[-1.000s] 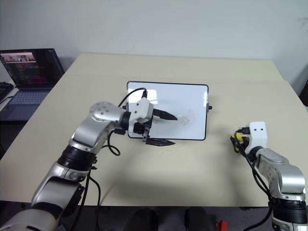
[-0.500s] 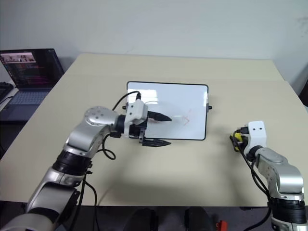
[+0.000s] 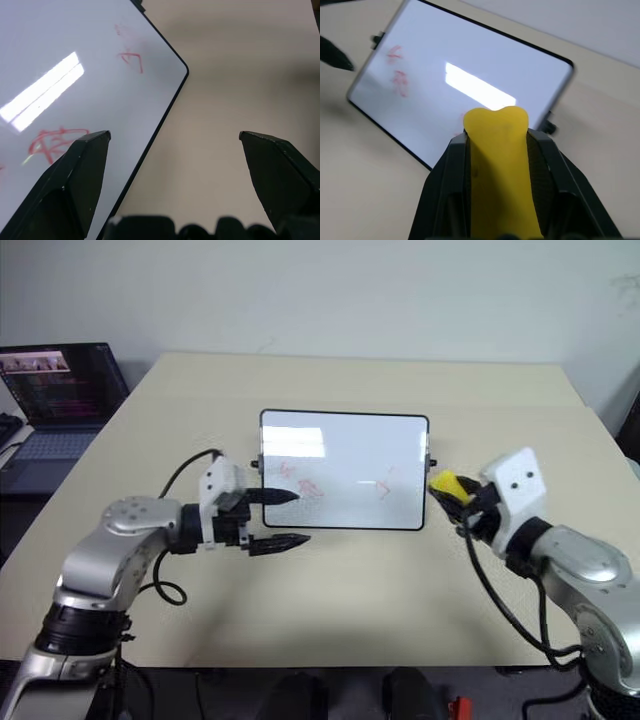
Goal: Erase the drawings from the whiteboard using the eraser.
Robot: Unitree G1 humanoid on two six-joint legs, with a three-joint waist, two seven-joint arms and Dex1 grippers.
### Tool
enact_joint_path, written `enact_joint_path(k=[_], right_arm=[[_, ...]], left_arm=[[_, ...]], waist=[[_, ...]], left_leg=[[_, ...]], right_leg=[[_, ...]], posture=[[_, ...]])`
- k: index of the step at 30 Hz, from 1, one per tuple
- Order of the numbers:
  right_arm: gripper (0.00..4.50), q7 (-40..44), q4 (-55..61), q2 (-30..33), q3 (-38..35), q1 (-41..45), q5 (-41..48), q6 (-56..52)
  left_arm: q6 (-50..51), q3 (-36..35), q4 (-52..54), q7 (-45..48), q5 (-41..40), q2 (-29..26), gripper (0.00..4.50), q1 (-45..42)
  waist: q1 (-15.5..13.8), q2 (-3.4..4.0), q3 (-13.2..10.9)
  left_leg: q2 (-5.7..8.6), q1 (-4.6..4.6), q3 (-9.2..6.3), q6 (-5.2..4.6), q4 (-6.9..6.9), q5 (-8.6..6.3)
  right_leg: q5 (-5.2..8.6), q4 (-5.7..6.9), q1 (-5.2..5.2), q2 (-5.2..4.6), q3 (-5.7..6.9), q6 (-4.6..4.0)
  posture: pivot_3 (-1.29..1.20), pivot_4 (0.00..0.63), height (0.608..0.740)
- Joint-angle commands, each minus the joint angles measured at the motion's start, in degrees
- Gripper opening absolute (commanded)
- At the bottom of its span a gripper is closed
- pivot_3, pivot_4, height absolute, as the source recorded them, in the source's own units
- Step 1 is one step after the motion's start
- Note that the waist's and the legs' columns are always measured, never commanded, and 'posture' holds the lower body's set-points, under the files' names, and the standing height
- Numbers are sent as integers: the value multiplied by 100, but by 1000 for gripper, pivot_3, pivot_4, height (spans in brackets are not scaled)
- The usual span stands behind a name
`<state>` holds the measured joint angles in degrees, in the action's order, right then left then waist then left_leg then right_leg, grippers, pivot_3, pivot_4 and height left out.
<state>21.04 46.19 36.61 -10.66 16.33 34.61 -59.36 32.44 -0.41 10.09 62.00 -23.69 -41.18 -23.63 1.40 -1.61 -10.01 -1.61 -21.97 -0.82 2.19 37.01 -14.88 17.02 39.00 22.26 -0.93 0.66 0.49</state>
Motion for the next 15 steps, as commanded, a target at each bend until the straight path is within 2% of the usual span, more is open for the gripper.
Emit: enact_joint_path(k=[1,8,12,15], right_arm=[[1176,-89,-52,-180,596,515,-80,89],[1176,116,-1466,-894,2459,2125,-928,597],[1175,482,-2633,-1303,3442,3140,-1716,1267],[1175,790,-3410,-1616,3898,3655,-2133,1685]], left_arm=[[-22,-399,-18,-180,101,-385,4500,138],[-40,-495,-461,-602,476,-793,4500,160],[98,-541,-703,-969,671,-824,4500,156],[236,-525,-786,-1070,635,-756,4500,89]], waist=[[11,1,0],[41,-1,-3],[38,1,-4],[35,1,-4]], left_leg=[[-1,1,1,0,-1,0],[-1,-2,4,0,-2,0],[-3,-6,2,-1,-3,-1],[-2,-14,2,-1,-3,-1]], right_leg=[[-1,-1,0,0,-1,-2],[-8,-2,7,-3,-3,-15],[-7,-1,13,-4,1,-18],[-7,-1,20,-8,3,-19]], posture=[[0,150,740],[0,150,740],[0,150,740],[0,150,740]])
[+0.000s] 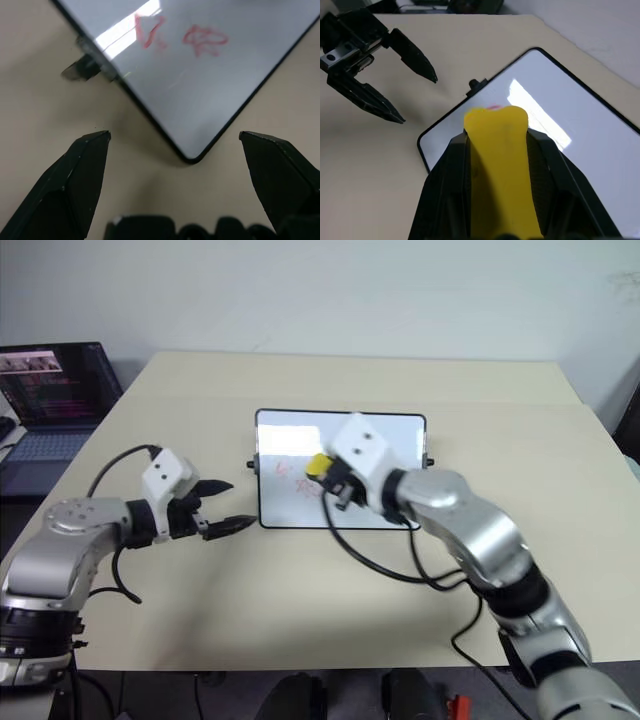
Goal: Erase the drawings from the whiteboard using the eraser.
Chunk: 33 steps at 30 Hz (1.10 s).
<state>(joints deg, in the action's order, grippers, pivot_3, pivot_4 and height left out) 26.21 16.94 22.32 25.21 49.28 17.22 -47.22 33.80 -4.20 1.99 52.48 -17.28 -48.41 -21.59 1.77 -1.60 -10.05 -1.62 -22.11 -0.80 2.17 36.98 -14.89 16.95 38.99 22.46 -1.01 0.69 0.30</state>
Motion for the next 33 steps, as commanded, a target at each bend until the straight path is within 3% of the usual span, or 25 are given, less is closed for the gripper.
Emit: enact_joint_path(k=[1,6,18,33], right_arm=[[1175,375,-771,-324,438,539,-527,620],[1175,747,-1950,-757,813,1142,-1203,1382],[1175,789,-4472,-1756,547,1803,-2104,2575],[1174,864,-5641,-1927,454,1643,-2820,3130]], left_arm=[[113,-134,6,-123,-34,-1,4500,-142],[68,-126,-97,-151,-99,173,4500,-260],[94,-150,-229,-455,-139,519,4500,-66],[32,-56,26,-387,-120,563,4500,22]], waist=[[-10,0,0],[-19,-7,4],[4,-7,4],[6,-8,5]], left_leg=[[0,-4,0,0,0,0],[3,-82,1,2,20,2],[0,-82,4,3,12,2],[2,-70,5,5,28,4]], right_leg=[[0,0,2,-2,0,0],[-4,22,78,-9,1,-3],[-5,22,85,-11,1,-5],[-5,64,84,-14,-3,-7]], posture=[[0,150,740],[0,150,740],[0,150,740],[0,150,740]])
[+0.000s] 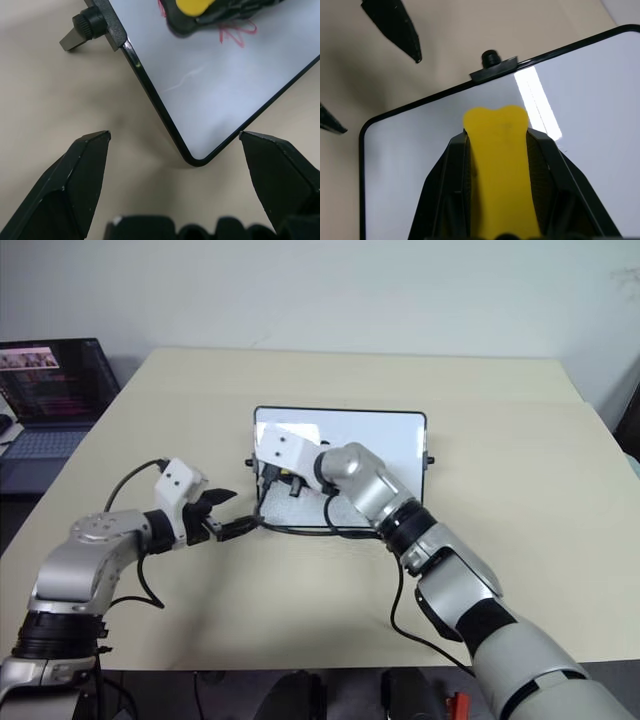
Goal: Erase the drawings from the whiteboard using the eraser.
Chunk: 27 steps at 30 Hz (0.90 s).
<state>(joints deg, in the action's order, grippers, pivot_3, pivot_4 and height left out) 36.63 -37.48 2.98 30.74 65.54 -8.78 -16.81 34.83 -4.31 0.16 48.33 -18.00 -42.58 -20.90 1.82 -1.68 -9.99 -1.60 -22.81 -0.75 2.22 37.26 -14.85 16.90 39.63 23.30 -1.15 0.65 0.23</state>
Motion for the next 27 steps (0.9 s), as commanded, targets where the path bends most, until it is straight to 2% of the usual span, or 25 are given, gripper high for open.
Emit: enact_joint_path(k=[1,4,10,13,19,23,27], right_arm=[[1174,-338,-287,-23,-174,100,-263,169],[1174,-409,-431,-109,-323,237,-254,250],[1174,400,-132,-120,-47,-136,-300,-27],[1174,316,-153,-143,-136,-136,-374,9],[1174,-423,-480,-281,-561,206,-399,363],[1174,-311,-539,-332,-539,172,-427,376],[1174,157,-456,-261,-254,6,-582,289]], left_arm=[[-77,-31,210,40,-46,-16,4500,-47],[-95,14,217,87,-47,-7,4500,-51],[-125,34,204,107,-23,10,4500,-65],[-137,49,198,127,-15,8,4500,-75],[-166,73,166,165,-14,1,4500,-83],[-177,87,159,177,-19,5,4500,-85],[-180,101,175,181,-25,19,4500,-80]], waist=[[1,0,0],[1,1,-1],[-6,1,-1],[-2,2,-1],[-5,2,-1],[-1,2,-2],[0,2,-1]], left_leg=[[0,1,-1,0,5,0],[-2,3,-5,0,34,0],[0,2,-7,-1,65,0],[-2,1,-8,-1,63,0],[-3,2,-11,-1,65,0],[-3,0,-10,-1,63,0],[-4,-2,-8,-1,61,0]], right_leg=[[0,8,0,0,0,0],[0,36,0,2,1,-1],[-12,42,-9,3,3,-19],[-12,43,-8,5,4,-19],[-12,47,-8,7,5,-19],[-12,41,-8,6,4,-20],[-12,37,-7,7,3,-20]], posture=[[0,150,740],[0,150,740],[0,150,740],[0,150,740],[0,150,740],[0,150,740],[0,150,740]])
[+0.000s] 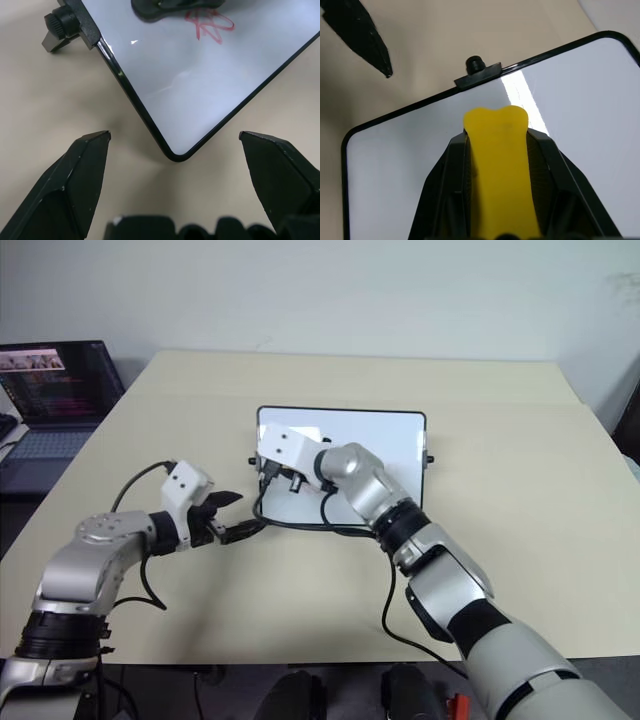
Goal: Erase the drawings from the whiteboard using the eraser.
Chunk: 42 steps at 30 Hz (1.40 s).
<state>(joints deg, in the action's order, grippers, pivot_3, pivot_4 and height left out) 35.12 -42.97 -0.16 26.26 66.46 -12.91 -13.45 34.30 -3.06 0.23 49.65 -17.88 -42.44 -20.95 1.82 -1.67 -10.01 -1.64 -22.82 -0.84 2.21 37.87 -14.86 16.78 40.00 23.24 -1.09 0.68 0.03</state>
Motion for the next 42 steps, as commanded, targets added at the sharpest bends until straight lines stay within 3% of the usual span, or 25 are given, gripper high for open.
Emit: enact_joint_path(k=[1,9,19,28,42], right_arm=[[1174,446,145,82,268,-143,-208,-69],[1174,-86,-82,113,-99,90,-254,90],[1174,719,365,513,142,-313,-330,-282],[1173,113,268,388,-164,-74,-311,-178],[1156,551,484,237,158,-345,-353,-239]], left_arm=[[-131,-23,167,48,-36,7,4500,-75],[-130,3,216,62,-63,37,4500,-44],[-166,55,195,161,-44,112,4500,-103],[-200,121,181,169,-51,154,4500,-125],[-166,122,264,165,-75,170,4500,-57]], waist=[[1,0,0],[-8,0,0],[-30,-1,1],[-13,0,0],[-1,0,0]], left_leg=[[0,0,0,0,0,0],[1,3,-3,0,2,1],[4,2,-6,0,3,1],[2,7,-6,-1,3,2],[1,4,-5,-2,0,2]], right_leg=[[0,0,0,0,0,0],[-1,9,0,0,3,-1],[-1,6,-3,-2,5,-1],[-2,11,-4,1,5,-3],[-3,6,-3,1,4,-5]], posture=[[0,150,740],[0,150,740],[0,150,740],[0,150,740],[0,150,740]])
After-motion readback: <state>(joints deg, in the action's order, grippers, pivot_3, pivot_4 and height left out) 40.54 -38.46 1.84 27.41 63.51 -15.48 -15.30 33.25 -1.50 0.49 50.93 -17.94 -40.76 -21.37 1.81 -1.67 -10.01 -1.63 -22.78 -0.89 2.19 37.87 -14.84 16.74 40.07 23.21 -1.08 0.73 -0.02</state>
